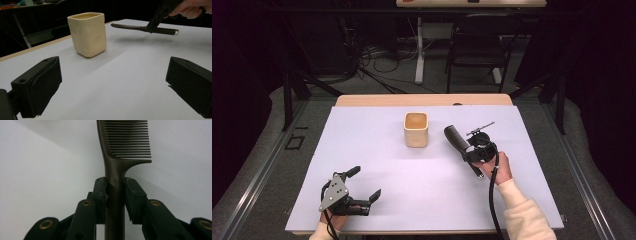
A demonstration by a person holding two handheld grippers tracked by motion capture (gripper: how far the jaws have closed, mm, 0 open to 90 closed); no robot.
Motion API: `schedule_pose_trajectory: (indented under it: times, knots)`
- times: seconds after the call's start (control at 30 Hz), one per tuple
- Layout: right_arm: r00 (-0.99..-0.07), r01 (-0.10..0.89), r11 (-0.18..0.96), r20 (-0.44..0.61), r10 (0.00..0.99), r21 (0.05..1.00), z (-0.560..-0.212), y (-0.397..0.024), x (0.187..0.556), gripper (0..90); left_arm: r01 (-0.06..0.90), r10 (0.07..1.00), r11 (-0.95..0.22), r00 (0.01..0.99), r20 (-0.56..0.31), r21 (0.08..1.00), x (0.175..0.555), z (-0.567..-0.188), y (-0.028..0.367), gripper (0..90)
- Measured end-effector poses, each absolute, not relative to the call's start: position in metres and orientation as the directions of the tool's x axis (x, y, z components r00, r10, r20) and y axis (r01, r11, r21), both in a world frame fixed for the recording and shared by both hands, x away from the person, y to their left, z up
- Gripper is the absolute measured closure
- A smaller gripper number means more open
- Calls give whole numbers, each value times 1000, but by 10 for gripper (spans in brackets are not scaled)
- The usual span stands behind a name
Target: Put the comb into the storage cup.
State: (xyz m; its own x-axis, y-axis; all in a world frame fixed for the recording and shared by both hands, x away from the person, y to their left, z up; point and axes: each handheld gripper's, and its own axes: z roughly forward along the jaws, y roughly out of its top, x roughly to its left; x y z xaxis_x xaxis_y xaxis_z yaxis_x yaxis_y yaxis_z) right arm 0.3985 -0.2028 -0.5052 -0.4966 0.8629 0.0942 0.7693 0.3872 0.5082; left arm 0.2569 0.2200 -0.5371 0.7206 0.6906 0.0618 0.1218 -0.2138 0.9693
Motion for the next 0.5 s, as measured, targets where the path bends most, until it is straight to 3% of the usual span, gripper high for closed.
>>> schedule_pose_trajectory:
  times: [0.5]
  knots:
    - [-532, 715, 401, 75, 843, 573, -498, -206, 389, 723, 123, 699, -215, 712, 64, 969, 257, -537, 221, 2]
